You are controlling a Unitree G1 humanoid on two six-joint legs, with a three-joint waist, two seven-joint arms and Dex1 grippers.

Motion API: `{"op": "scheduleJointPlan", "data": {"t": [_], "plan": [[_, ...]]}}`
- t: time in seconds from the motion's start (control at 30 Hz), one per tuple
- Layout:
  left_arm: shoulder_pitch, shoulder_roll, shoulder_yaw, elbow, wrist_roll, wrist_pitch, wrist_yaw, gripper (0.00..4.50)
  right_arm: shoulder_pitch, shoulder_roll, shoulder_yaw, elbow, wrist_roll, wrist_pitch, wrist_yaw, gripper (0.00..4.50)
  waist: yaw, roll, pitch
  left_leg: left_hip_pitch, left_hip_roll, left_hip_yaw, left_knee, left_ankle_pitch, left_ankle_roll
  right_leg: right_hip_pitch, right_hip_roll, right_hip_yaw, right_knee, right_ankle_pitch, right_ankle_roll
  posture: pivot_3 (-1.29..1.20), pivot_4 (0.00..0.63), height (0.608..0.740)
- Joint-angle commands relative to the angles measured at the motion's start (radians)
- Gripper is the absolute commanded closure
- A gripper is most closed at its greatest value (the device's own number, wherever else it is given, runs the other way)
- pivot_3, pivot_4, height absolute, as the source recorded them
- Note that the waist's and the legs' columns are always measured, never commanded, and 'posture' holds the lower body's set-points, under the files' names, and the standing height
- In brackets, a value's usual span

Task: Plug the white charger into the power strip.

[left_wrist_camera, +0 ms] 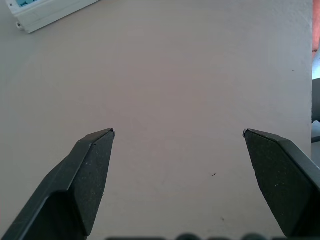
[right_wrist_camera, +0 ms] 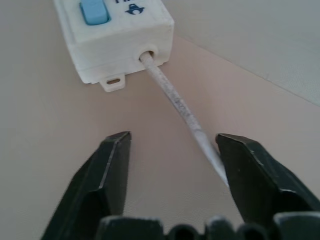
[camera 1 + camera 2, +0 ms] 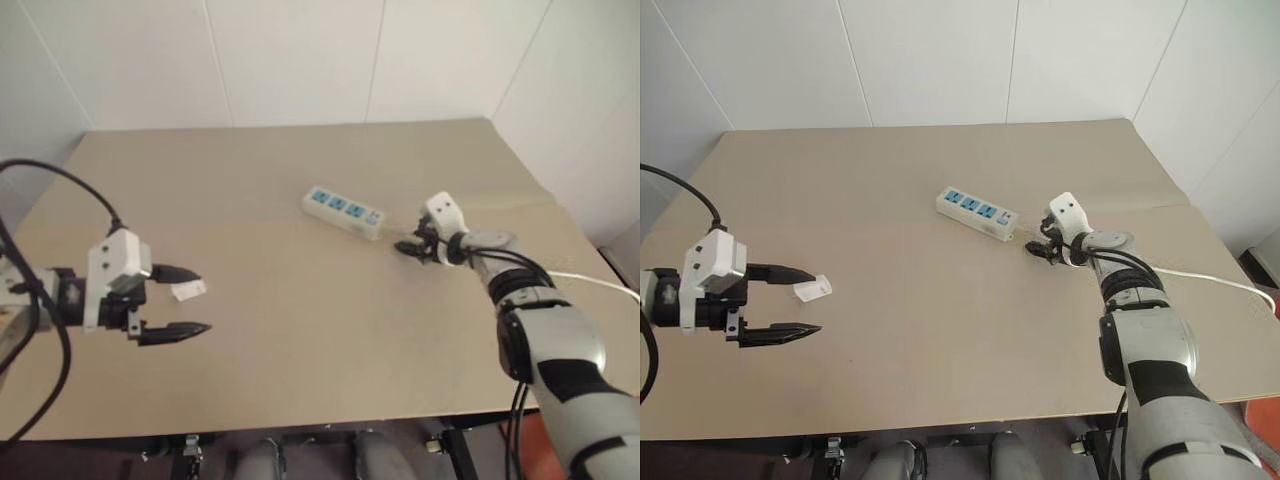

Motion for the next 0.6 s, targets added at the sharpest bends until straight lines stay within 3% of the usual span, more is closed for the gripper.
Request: {"op": "scheduleJointPlan", "data": {"t": [0.03, 0.17, 0.23, 0.37, 0.6], "plan": [[0.013, 0.003, 0.007, -0.014, 0.012, -0.032, -0.005, 0.0, -0.021, 0.006, 0.0, 0.0, -0.018, 0.031, 0.022, 2.65, -0.002, 0.0, 0.0, 0.0, 0.0, 0.0, 0.0, 0.0, 0.0, 0.0, 0.0, 0.0, 0.0, 0.0, 0.0, 0.0, 0.15, 0.74], [0.027, 0.002, 0.005, -0.017, 0.022, -0.044, 0.0, 0.0, -0.026, 0.013, 0.008, -0.004, -0.037, 0.02, 0.053, 4.13, -0.005, 0.0, 0.0, 0.0, 0.0, 0.0, 0.0, 0.0, 0.0, 0.0, 0.0, 0.0, 0.001, 0.0, 0.0, 0.0, 0.15, 0.74], [0.03, 0.0, 0.006, -0.021, 0.021, -0.045, 0.002, 0.0, -0.025, 0.014, 0.012, -0.006, -0.046, 0.007, 0.067, 4.47, -0.009, 0.0, 0.0, 0.001, 0.0, 0.0, 0.0, 0.0, 0.0, 0.0, 0.0, 0.0, 0.001, 0.0, 0.0, 0.0, 0.15, 0.74], [0.03, -0.001, -0.003, -0.028, 0.02, -0.039, 0.003, 0.0, -0.02, 0.018, 0.018, -0.019, -0.056, -0.053, 0.093, 4.48, -0.019, 0.0, 0.0, 0.0, 0.0, 0.0, 0.0, 0.0, 0.0, 0.0, 0.0, 0.0, 0.001, 0.0, 0.0, 0.0, 0.15, 0.74], [0.054, 0.004, 0.01, -0.046, 0.01, -0.03, -0.009, 0.0, 0.106, -0.007, 0.029, -0.154, -0.001, -0.111, 0.416, 4.48, -0.024, 0.0, 0.0, 0.0, 0.0, -0.001, 0.0, 0.0, 0.0, 0.0, 0.0, 0.0, 0.001, 0.0, 0.0, 0.0, 0.15, 0.74]]}}
